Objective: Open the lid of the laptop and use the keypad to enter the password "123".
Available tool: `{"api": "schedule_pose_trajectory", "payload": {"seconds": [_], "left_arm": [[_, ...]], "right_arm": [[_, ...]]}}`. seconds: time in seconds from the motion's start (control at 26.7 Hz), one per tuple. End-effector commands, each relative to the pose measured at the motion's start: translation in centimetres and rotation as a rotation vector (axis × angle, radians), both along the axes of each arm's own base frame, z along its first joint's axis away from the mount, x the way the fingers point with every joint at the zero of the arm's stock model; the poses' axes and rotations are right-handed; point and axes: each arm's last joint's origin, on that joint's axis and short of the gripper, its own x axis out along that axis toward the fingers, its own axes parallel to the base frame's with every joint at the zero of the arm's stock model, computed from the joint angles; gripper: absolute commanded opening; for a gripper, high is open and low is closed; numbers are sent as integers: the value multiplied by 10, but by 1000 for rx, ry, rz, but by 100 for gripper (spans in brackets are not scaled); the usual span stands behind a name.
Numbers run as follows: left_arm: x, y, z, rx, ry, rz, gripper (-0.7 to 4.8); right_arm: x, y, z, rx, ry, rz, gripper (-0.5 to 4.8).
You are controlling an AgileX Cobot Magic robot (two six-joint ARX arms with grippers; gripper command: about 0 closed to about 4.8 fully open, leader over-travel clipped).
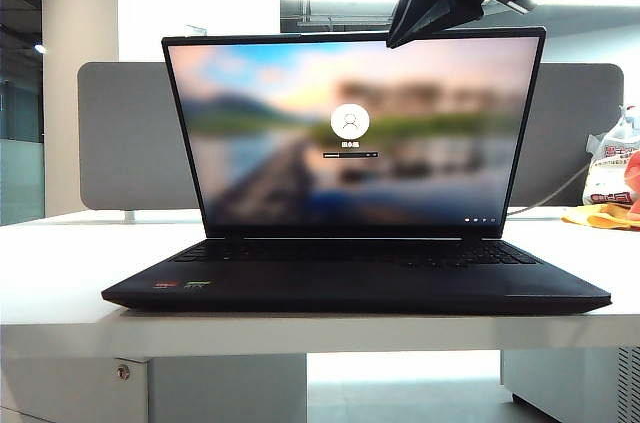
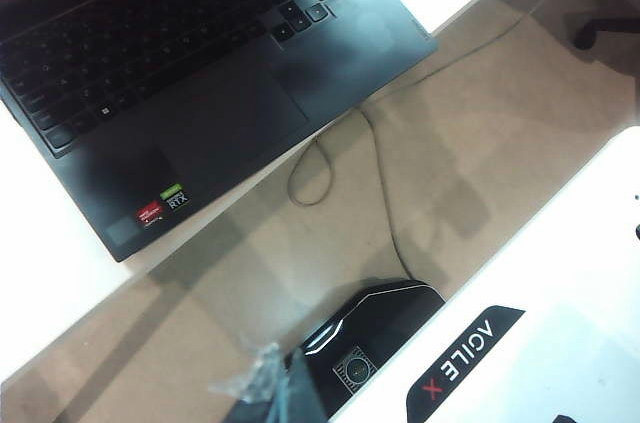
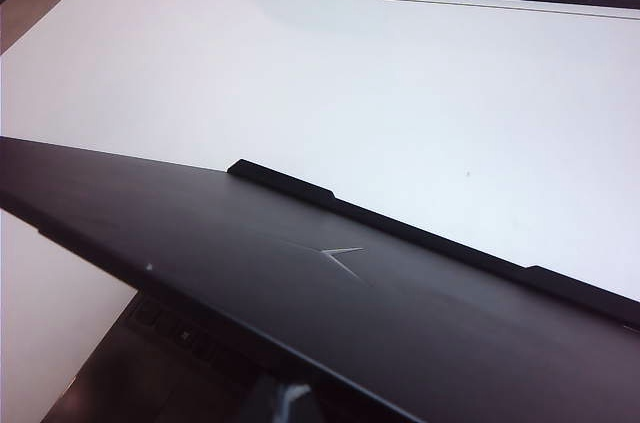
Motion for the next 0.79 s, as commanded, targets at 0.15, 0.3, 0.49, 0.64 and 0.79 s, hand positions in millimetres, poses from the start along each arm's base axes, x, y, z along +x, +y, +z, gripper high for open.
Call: {"api": "schedule_pose_trajectory", "payload": {"seconds": [0.15,0.3,0.49,0.64,0.79], "left_arm": [[0,0,3,-11,-17,-2,-6],[0,0,3,-11,-17,-2,-6],[0,1,2,-5,-12,-2,-6],[0,1,2,2,-23,12,-6],[1,0,4,-15,-36,12,-6]], "right_arm": [[8,-9,27,56,-157,-59,-2],[16,-10,39,54,-193,-69,-2],[25,-8,46,52,-199,-59,-2],[13,-10,46,57,-120,33,-2],[-3,4,40,17,-45,121,-2]]}}
